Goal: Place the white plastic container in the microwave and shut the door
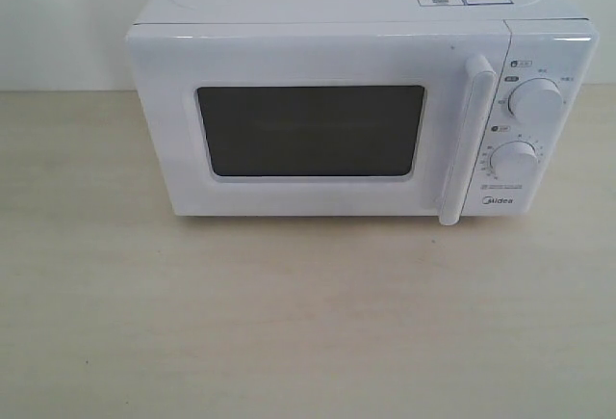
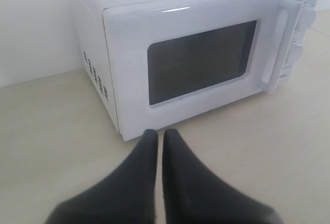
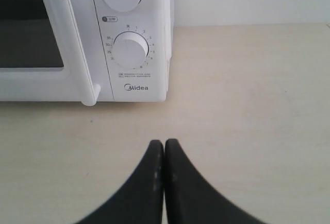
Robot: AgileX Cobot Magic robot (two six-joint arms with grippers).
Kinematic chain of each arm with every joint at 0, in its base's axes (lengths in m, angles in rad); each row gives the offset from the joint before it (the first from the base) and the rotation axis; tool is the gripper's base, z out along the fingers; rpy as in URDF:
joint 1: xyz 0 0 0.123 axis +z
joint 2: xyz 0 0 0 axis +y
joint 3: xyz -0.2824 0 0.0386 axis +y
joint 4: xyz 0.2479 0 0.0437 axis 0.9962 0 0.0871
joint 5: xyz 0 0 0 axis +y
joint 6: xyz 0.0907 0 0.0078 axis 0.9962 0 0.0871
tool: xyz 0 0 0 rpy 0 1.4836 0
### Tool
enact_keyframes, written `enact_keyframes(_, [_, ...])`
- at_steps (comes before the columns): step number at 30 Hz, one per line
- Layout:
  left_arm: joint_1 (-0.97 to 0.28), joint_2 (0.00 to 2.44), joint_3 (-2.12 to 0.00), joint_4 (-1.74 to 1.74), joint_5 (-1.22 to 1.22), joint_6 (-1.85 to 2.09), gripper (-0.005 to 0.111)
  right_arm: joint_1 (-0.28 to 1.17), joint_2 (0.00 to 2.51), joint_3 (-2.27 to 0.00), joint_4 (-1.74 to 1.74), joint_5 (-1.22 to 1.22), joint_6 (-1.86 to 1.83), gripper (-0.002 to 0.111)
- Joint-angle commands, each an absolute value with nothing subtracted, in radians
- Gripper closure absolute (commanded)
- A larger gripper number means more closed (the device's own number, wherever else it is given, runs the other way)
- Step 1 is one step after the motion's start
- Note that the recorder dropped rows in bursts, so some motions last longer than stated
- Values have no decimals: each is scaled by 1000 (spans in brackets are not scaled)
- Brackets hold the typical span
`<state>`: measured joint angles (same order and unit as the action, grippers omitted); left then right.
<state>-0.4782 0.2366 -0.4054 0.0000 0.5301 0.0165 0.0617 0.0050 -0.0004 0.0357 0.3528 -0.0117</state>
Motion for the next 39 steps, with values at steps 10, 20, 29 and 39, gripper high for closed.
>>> enact_keyframes(10, [-127, 27, -171, -35, 298, 17, 102, 59, 0, 0, 39, 350, -10, 109])
enact_keyframes(20, [-89, 1, 0, -40, 181, 17, 102, 59, 0, 0, 41, 350, -8, 109])
enact_keyframes(29, [-83, 0, 0, -38, 269, 17, 102, 59, 0, 0, 41, 350, -8, 109])
enact_keyframes(39, [-81, 0, 0, -40, 306, 16, 102, 59, 0, 0, 41, 350, -8, 109])
